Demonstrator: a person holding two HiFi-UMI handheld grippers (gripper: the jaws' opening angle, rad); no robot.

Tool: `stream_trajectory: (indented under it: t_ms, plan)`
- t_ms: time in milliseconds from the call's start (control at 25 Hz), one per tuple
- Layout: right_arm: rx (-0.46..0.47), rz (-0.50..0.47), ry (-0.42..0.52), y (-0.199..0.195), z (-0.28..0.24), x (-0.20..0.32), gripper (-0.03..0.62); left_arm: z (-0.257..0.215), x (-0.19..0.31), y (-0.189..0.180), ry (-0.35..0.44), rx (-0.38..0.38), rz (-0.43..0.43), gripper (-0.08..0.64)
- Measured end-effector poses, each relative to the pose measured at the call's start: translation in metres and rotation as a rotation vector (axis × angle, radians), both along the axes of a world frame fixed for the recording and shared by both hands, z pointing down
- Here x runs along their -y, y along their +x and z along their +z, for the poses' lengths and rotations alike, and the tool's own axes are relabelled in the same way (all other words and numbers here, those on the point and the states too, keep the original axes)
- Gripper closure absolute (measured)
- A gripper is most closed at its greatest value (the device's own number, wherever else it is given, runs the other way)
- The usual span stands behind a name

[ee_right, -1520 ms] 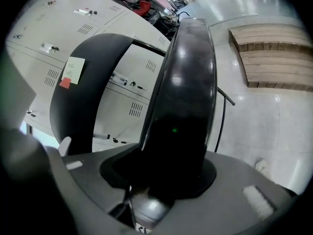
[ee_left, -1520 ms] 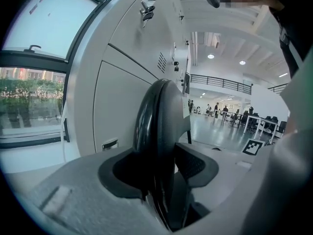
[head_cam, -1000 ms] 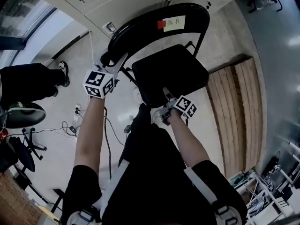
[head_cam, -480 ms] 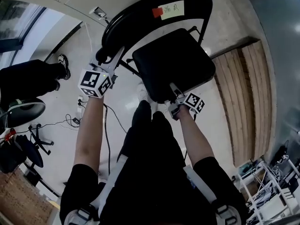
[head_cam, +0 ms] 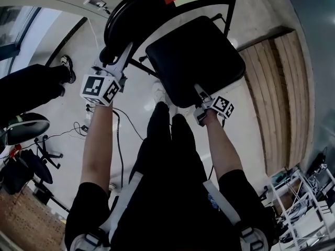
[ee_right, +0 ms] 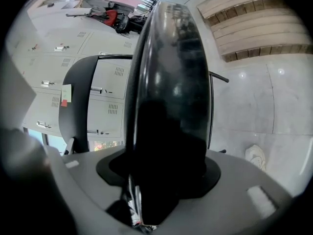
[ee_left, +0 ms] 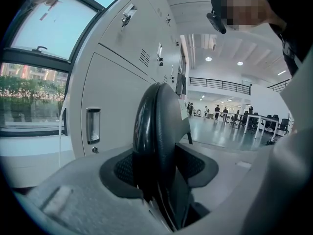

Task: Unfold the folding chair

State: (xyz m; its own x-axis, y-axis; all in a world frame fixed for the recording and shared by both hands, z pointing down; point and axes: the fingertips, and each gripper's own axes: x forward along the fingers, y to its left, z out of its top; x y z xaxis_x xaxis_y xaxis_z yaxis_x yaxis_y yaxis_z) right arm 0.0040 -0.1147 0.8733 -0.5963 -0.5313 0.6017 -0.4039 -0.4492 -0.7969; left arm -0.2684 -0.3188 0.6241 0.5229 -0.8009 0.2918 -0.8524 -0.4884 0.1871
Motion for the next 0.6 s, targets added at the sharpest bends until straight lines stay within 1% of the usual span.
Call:
stream_trajectory:
  t_ms: [160,280,440,600]
  plan:
    - [-0.003,0.005,-0.014,0.01,0.012,-0.012,0.332,0.005,-0.006,0.006,-0.009,-0.006,-0.01,0.356]
    - [0.022,-0.001,-0.013,0.018,0.024,-0.018,0.325,0.011,-0.01,0.008,-0.025,-0.012,-0.018,0.356]
    - [0.036,-0.009,-0.003,0.03,0.036,-0.025,0.316,0.013,-0.019,0.02,-0.012,-0.021,0.0,0.364]
    - [0.023,-0.013,-0.037,0.038,0.046,-0.034,0.291,0.012,-0.033,0.032,-0.013,-0.034,0.004,0.373]
